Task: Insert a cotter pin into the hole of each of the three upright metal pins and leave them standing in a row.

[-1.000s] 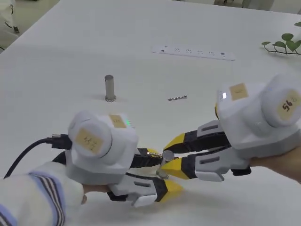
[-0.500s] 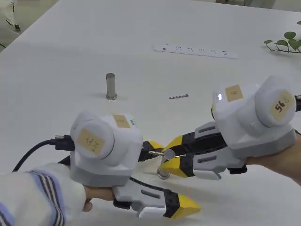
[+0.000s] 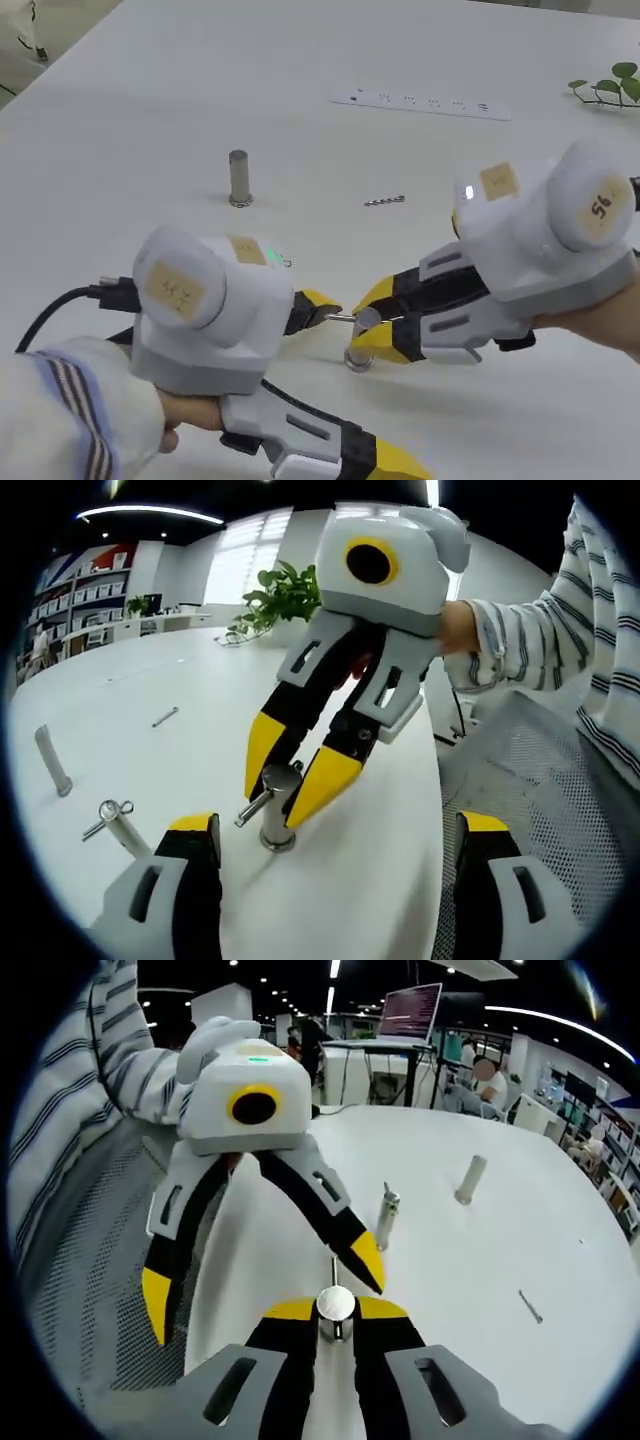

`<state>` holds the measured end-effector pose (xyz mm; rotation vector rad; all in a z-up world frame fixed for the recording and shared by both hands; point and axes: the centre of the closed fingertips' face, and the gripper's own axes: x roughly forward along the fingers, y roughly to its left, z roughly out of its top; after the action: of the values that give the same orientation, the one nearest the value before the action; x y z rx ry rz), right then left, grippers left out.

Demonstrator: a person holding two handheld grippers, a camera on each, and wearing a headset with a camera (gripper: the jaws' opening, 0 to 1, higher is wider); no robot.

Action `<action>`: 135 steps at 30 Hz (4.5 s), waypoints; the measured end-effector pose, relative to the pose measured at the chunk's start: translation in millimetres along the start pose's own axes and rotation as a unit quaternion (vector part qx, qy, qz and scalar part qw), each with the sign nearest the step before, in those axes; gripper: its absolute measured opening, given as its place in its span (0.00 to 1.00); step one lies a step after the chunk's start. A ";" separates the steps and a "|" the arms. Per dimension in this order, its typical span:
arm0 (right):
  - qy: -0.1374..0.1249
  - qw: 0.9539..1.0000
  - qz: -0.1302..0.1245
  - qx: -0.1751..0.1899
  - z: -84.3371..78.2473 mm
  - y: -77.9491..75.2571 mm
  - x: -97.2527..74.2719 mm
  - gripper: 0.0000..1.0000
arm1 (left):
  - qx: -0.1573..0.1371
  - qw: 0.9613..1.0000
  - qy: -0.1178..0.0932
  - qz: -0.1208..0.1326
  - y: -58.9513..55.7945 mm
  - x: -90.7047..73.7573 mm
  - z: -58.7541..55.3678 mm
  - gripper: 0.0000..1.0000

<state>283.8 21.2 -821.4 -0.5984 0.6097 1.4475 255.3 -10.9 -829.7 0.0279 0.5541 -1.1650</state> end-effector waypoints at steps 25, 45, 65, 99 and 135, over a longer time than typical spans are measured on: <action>-0.006 0.998 0.037 -0.046 -1.8 -46.6 -9.6 0.14 | -0.009 1.000 -0.011 0.012 -4.7 -69.2 6.6 0.99; -0.023 0.998 0.044 -0.036 -7.9 -45.8 -6.0 0.14 | -0.031 0.996 -0.029 0.075 20.5 -101.3 5.1 0.99; -0.078 0.997 -0.013 0.024 4.4 -42.8 -27.1 0.31 | -0.040 0.993 -0.040 0.100 29.9 -117.7 5.0 0.99; -0.132 0.942 -0.182 0.249 -34.4 -9.6 -88.5 1.00 | -0.073 0.981 -0.064 0.165 77.3 -149.7 5.9 0.99; -0.125 0.926 -0.200 0.294 -48.9 9.0 -91.3 1.00 | -0.044 0.960 -0.113 0.252 196.1 -115.7 76.8 0.73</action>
<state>271.0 -77.8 -792.4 -0.0493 0.6353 0.8710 425.3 146.0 -764.7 -0.0391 0.3656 -0.6340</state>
